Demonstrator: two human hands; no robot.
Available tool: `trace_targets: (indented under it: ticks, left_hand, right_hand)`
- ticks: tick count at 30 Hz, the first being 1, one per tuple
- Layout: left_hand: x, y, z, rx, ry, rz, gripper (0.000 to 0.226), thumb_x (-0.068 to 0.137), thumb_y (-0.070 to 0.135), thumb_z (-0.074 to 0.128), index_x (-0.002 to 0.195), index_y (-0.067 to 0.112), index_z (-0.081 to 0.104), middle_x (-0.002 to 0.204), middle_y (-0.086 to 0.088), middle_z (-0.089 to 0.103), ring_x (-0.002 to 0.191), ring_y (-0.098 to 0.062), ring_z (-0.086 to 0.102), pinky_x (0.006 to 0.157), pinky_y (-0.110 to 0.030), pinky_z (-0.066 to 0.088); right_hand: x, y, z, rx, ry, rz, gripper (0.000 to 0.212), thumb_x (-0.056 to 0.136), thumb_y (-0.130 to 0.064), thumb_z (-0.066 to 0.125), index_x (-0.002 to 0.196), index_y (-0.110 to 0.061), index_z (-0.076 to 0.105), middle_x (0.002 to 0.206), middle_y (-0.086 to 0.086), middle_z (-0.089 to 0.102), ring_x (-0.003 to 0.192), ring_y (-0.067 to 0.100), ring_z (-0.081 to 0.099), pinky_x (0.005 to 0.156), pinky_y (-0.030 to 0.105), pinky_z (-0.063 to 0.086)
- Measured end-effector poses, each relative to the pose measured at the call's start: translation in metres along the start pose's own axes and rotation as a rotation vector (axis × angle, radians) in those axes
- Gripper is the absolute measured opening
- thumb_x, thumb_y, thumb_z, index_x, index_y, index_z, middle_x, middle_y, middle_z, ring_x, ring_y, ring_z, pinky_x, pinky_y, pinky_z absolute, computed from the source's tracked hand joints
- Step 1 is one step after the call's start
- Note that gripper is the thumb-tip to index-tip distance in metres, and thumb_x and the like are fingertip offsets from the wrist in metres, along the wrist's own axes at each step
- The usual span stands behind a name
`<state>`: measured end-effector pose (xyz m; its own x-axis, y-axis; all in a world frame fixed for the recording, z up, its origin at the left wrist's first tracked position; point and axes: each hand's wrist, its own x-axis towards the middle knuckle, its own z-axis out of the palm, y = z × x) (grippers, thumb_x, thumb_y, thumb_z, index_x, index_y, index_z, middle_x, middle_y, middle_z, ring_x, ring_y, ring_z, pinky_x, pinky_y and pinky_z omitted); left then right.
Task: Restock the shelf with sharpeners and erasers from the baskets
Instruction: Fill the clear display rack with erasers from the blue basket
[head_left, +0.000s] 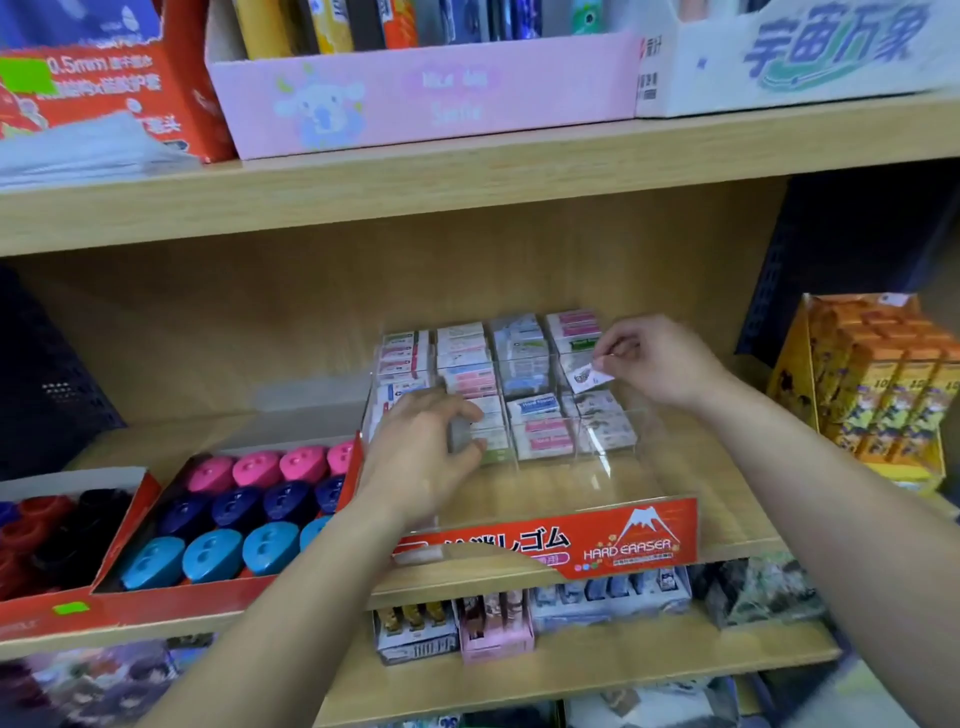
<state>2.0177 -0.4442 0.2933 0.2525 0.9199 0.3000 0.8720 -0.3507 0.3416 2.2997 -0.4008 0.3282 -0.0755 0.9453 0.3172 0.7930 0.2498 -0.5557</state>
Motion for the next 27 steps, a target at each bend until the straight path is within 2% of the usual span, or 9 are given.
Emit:
trace_targets:
  ticks: [7, 14, 17, 19, 21, 24, 27]
  left_hand:
    - [0.001, -0.007, 0.008, -0.009, 0.036, 0.013, 0.026, 0.093, 0.044, 0.065, 0.119, 0.040, 0.066, 0.136, 0.014, 0.060, 0.143, -0.009, 0.032, 0.113, -0.036, 0.033]
    - [-0.001, -0.007, 0.009, -0.011, 0.039, 0.012, 0.022, 0.093, 0.043, 0.064, 0.114, 0.040, 0.068, 0.135, 0.012, 0.060, 0.143, -0.008, 0.030, 0.114, -0.036, 0.033]
    - [-0.003, -0.004, 0.007, -0.001, 0.031, 0.013, 0.024, 0.094, 0.041, 0.063, 0.117, 0.038, 0.068, 0.136, 0.011, 0.060, 0.143, -0.010, 0.032, 0.115, -0.035, 0.033]
    - [-0.003, -0.001, 0.002, -0.040, 0.028, -0.003, 0.026, 0.094, 0.039, 0.063, 0.120, 0.037, 0.066, 0.137, 0.009, 0.060, 0.140, -0.014, 0.039, 0.112, -0.035, 0.037]
    - [-0.006, 0.003, -0.005, -0.114, 0.020, -0.041, 0.028, 0.095, 0.036, 0.064, 0.123, 0.035, 0.064, 0.137, 0.007, 0.060, 0.131, -0.016, 0.049, 0.102, -0.031, 0.044]
    - [-0.026, 0.012, -0.022, -0.197, 0.071, -0.036, 0.030, 0.095, 0.031, 0.065, 0.126, 0.031, 0.065, 0.137, 0.009, 0.061, 0.123, -0.016, 0.057, 0.097, -0.027, 0.044]
    - [-0.071, 0.009, -0.045, -0.266, 0.176, -0.023, 0.027, 0.093, 0.027, 0.069, 0.120, 0.031, 0.068, 0.118, 0.022, 0.063, 0.105, -0.009, 0.062, 0.091, -0.027, 0.047]
  right_hand:
    - [0.006, 0.015, 0.006, 0.007, -0.163, -0.028, 0.006, 0.087, -0.020, 0.076, 0.084, -0.025, 0.075, 0.085, -0.011, 0.074, 0.082, 0.008, 0.070, 0.083, 0.040, 0.057]
    - [0.005, 0.007, 0.006, -0.258, -0.288, -0.031, 0.010, 0.090, -0.029, 0.071, 0.083, -0.036, 0.072, 0.091, -0.019, 0.071, 0.092, 0.003, 0.065, 0.086, 0.035, 0.055]
    - [-0.002, -0.002, 0.004, -0.365, -0.225, -0.009, 0.009, 0.091, -0.038, 0.065, 0.089, -0.035, 0.074, 0.093, -0.015, 0.072, 0.093, 0.012, 0.065, 0.080, 0.038, 0.056]
    - [-0.013, -0.009, 0.003, -0.490, -0.098, -0.005, 0.015, 0.093, -0.043, 0.059, 0.097, -0.036, 0.072, 0.097, -0.009, 0.072, 0.096, 0.018, 0.062, 0.075, 0.034, 0.053]
    - [-0.028, -0.024, 0.003, -0.564, 0.039, -0.029, 0.019, 0.093, -0.043, 0.058, 0.104, -0.034, 0.071, 0.102, -0.004, 0.071, 0.102, 0.023, 0.059, 0.075, 0.033, 0.046]
    - [-0.055, -0.060, 0.011, -0.460, 0.110, -0.104, 0.019, 0.091, -0.042, 0.061, 0.101, -0.030, 0.072, 0.108, -0.004, 0.072, 0.103, 0.023, 0.061, 0.082, 0.036, 0.051]
    - [-0.085, -0.107, 0.030, -0.341, 0.056, -0.196, 0.022, 0.091, -0.045, 0.063, 0.105, -0.030, 0.072, 0.112, -0.005, 0.071, 0.108, 0.021, 0.061, 0.091, 0.039, 0.051]
